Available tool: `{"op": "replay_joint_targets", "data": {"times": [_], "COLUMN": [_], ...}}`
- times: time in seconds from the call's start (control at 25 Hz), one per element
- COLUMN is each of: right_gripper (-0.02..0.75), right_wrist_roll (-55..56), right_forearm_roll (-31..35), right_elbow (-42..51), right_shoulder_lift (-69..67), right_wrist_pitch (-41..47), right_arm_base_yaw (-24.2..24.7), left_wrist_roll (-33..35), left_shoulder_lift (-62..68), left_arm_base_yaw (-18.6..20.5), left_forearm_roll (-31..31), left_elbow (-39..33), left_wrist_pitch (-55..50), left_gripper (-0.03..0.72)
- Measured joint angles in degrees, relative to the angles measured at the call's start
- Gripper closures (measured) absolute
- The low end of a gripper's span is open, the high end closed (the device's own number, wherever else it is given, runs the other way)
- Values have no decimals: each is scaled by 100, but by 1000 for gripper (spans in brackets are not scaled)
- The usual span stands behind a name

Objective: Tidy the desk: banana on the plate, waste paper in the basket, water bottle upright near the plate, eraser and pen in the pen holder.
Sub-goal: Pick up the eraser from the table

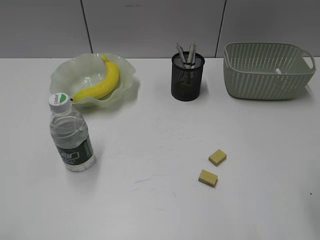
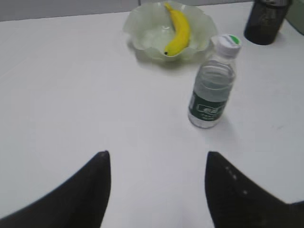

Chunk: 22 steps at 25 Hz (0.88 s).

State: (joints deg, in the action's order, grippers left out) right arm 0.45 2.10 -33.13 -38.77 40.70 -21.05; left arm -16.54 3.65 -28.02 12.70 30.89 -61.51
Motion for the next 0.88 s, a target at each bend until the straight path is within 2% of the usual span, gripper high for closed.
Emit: {"op": "replay_joint_targets", "data": {"times": [0.16, 0.32, 0.44, 0.64, 0.88], "right_gripper": [390, 390, 358, 190, 160], "right_wrist_roll": [0, -45, -479, -811, -840], "right_forearm_roll": [88, 281, 309, 330, 271], "right_elbow": [-370, -1123, -1686, -2354, -2568], "right_shoulder_lift": [-2150, -3969, -5054, -6349, -7192], "right_wrist_pitch": [-877, -1106, -1184, -1198, -1352], "right_arm_base_yaw": [0, -20, -208, -648, -733], "left_wrist_roll": [0, 0, 0, 0, 0], "left_shoulder_lift": [-299, -400, -400, -400, -400], "left_arm_base_yaw": [825, 1340, 1398, 1403, 1403], "left_forearm_roll": [-19, -90, -109, -115, -126], "left_elbow": [0, 0, 0, 0, 0], "left_wrist_pitch": [11, 16, 20, 20, 20], "left_gripper": [222, 222, 222, 233, 249]}}
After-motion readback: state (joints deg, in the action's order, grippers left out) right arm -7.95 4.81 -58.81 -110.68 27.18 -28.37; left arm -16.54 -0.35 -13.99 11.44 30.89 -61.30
